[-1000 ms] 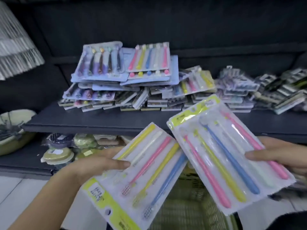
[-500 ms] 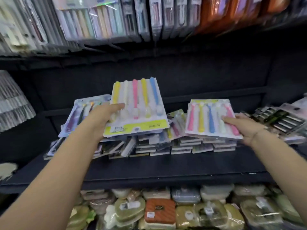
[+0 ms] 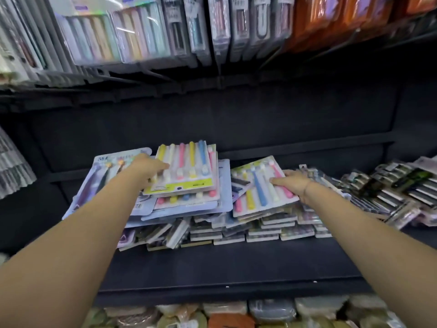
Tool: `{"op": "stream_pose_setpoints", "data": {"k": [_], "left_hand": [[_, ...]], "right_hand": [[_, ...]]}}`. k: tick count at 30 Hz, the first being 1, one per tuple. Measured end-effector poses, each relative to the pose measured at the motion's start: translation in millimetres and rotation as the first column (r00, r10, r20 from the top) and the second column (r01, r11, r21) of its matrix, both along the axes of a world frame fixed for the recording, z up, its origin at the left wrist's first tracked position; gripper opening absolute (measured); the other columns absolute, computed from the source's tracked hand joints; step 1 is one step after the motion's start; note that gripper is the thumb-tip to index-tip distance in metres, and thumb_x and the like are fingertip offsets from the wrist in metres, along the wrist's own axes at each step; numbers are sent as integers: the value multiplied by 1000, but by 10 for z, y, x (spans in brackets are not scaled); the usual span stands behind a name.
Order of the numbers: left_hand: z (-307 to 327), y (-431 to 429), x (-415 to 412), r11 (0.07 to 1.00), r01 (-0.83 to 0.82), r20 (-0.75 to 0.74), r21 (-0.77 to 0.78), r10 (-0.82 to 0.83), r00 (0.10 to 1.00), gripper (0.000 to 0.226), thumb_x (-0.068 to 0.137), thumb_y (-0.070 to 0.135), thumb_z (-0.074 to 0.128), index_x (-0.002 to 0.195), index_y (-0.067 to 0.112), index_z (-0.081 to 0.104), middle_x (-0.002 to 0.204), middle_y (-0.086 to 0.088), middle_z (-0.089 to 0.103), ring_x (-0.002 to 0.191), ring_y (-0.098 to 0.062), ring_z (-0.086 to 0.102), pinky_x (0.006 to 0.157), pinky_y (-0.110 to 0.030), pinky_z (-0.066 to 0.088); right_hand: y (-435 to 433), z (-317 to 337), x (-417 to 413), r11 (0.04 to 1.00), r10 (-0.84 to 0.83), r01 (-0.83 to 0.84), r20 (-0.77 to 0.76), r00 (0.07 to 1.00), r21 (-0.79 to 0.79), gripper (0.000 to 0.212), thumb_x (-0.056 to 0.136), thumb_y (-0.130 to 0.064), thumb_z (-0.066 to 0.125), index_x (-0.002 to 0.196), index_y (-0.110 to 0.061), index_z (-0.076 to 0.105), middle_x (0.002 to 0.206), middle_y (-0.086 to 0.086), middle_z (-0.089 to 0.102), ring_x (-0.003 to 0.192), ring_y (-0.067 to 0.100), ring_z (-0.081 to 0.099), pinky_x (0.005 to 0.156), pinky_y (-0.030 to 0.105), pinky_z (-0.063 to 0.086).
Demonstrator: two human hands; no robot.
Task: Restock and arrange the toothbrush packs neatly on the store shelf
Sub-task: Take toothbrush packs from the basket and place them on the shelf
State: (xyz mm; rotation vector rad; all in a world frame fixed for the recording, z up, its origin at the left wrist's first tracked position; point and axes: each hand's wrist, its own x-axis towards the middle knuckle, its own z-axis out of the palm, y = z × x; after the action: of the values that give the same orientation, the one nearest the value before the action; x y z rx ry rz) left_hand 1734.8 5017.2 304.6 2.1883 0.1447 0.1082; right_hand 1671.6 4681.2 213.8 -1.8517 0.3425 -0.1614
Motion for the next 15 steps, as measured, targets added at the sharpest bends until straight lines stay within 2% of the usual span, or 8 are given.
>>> {"op": "stream_pose_setpoints", "data": {"k": [2,4,7,9,11,13,14,15], "left_hand": [[-29,-4,63,986,-18,52,168,9,999,71,91,18,66,151,6,30,122,-20,59,102,-35,58,76,-35,43],[-78,-29,111,969,-8,89,249,-15,996,69,91,16,64,151,6,31,136,-20,52,118,-37,53,89,-38,44],[-93,-12,70,977,19,139,212,-50,989,66,93,23,62,150,7,34,142,-17,49,124,-36,51,95,-37,41],[-122,69,-122,992,0,303,129,-40,952,61,93,31,62,146,9,42,141,-12,50,124,-30,51,97,-32,39],[-294,190,-566,998,-43,584,53,4,812,46,93,30,58,133,9,53,129,-6,56,118,-21,54,96,-24,38],[-671,265,-1197,999,-30,827,15,4,562,23,96,19,52,117,10,57,112,-2,55,107,-15,53,94,-22,39],[-956,282,-1528,999,-7,873,48,-39,486,14,98,13,50,111,10,54,105,0,52,102,-16,51,91,-23,39],[-1298,305,-1814,995,25,877,95,-96,471,10,99,9,49,108,8,53,102,4,49,98,-14,50,89,-23,39]], "right_hand": [[116,-52,129,997,30,-32,-21,999,-73,32,96,-24,61,119,-3,57,109,16,63,88,27,57,72,34,50],[201,-128,248,994,7,-11,-38,999,-109,40,96,-33,58,124,-4,54,116,20,63,93,30,60,81,39,51],[208,-170,289,986,-75,70,-28,997,-152,66,96,-52,49,139,-3,42,112,19,59,113,29,55,97,42,46],[174,-190,141,972,-166,176,74,983,-157,73,94,-57,48,145,-6,38,132,18,51,125,28,49,108,43,39],[193,-281,-274,951,-242,286,293,925,-119,59,96,-47,51,141,-9,45,140,11,49,127,24,49,108,35,38],[263,-474,-892,936,-280,349,506,816,-44,32,100,-33,51,125,-14,56,120,0,58,107,8,57,94,21,44],[307,-645,-1216,924,-315,383,567,761,0,18,101,-27,51,115,-18,59,108,-5,60,95,2,57,86,17,46],[359,-839,-1506,906,-357,420,610,707,43,10,100,-23,51,104,-23,61,97,-8,60,86,2,57,80,18,47]]}}
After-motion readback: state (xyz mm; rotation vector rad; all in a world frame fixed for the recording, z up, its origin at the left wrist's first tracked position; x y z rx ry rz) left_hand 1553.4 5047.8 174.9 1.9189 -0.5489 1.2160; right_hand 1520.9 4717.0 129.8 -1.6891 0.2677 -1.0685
